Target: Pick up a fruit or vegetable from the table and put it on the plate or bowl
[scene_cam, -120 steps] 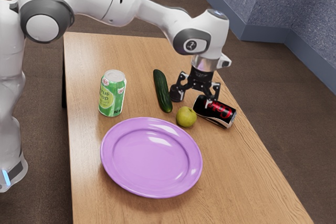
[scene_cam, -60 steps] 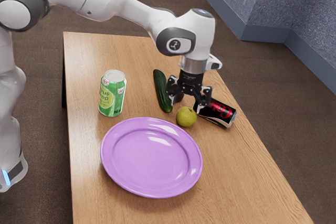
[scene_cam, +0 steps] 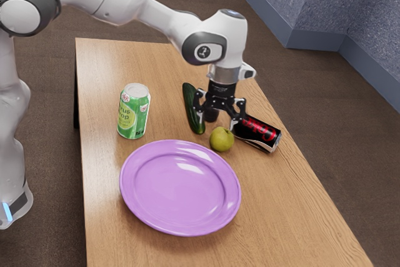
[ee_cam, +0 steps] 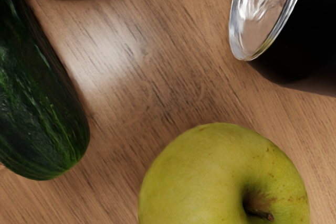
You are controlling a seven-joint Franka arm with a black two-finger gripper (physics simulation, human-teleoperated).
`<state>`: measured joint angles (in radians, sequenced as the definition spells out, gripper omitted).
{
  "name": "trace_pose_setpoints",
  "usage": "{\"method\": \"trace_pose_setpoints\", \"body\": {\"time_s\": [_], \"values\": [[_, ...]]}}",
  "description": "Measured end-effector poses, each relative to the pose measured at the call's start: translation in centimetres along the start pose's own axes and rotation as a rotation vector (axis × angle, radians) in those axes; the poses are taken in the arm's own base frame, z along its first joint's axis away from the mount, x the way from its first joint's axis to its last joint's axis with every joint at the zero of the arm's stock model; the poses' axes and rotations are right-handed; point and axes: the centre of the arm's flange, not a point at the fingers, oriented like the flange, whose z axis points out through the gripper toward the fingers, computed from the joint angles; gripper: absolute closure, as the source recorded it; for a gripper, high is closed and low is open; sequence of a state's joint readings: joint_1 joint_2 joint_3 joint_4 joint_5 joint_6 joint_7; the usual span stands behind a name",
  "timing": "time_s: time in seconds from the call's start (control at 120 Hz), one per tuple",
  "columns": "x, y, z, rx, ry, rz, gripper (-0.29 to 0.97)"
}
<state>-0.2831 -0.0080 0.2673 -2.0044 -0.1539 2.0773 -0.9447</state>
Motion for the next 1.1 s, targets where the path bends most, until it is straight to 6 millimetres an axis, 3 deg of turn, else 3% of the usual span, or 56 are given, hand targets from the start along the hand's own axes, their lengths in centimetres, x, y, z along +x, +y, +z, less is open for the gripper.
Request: {"method": "trace_pose_setpoints", "body": {"time_s": [0.308,0.442,0.583,0.892,0.975,1.1], "values": [[4.7,-2.4,0.5,0.003,0.025,-0.088,0.01],[5.7,-2.8,0.2,-0.008,0.041,-0.104,0.01],[4.9,-1.8,-0.3,-0.023,0.051,-0.082,0.01],[0.2,2.1,1.4,-0.013,0.039,0.022,0.01],[0.5,1.8,1.1,-0.02,0.039,0.013,0.01],[2.4,0.5,0.7,-0.028,0.047,-0.029,0.01]]}}
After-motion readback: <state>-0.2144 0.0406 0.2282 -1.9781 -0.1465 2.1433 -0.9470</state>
